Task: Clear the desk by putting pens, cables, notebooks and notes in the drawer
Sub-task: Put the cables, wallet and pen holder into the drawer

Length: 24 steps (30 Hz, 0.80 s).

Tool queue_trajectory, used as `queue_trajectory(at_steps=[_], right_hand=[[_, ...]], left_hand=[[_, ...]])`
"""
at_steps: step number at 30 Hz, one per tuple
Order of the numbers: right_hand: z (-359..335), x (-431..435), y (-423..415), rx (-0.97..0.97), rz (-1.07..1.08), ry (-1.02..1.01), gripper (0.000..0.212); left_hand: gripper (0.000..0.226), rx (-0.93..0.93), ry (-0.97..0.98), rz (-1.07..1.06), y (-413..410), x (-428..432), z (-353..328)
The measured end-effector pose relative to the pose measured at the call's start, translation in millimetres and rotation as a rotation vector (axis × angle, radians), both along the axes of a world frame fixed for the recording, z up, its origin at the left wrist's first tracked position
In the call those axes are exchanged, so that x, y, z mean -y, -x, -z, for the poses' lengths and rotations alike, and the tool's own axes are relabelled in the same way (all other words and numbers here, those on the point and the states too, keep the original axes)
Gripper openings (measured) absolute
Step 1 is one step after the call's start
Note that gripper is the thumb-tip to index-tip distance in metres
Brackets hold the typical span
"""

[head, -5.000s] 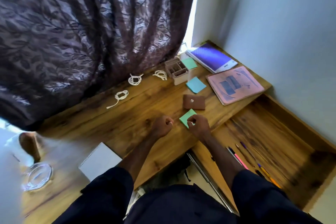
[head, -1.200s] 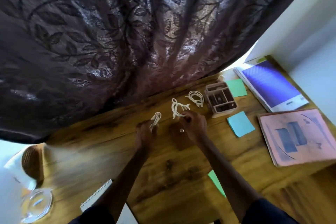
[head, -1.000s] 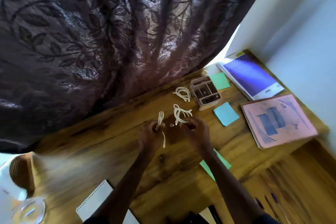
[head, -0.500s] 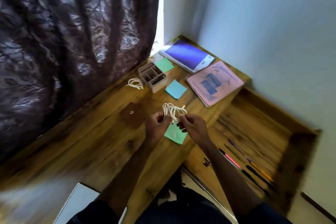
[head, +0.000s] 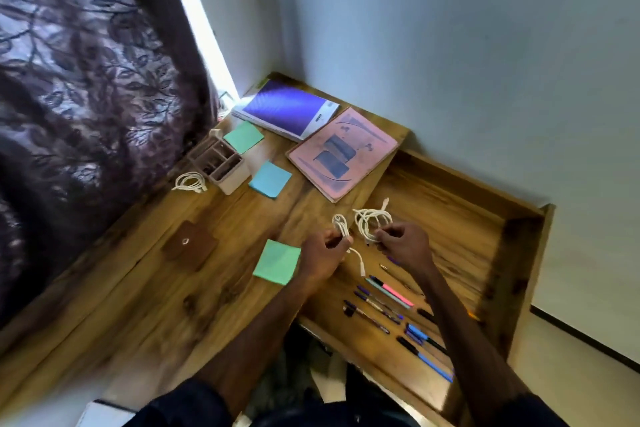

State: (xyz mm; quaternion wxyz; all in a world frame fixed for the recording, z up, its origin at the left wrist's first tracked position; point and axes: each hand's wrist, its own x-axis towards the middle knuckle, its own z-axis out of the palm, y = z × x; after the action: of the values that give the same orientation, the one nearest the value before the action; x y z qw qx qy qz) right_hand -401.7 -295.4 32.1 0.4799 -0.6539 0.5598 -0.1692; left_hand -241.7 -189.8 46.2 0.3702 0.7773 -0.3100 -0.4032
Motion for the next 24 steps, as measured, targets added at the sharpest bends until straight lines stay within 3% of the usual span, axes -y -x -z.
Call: queue_trajectory(at_steps=[8,13,16,24], right_hand=[[58,65,73,-0.127,0.135,-0.049,0.006],[94,101,91,-0.153,0.191,-0.068,0.009],[107,111,89,-0.152,0.193,-0.063,0.008],[130,124,78,-0.145,0.216,-0.028,0.006]], left_hand=[[0.024,0.164,-0.149,0.160,69,81,46],[0.023,0.243,-0.240,0.128,80,126,109],[0.020,0.309,-0.250,0.140,85,143,108],[0.017,0.531,-0.329,0.429,86,189,136]])
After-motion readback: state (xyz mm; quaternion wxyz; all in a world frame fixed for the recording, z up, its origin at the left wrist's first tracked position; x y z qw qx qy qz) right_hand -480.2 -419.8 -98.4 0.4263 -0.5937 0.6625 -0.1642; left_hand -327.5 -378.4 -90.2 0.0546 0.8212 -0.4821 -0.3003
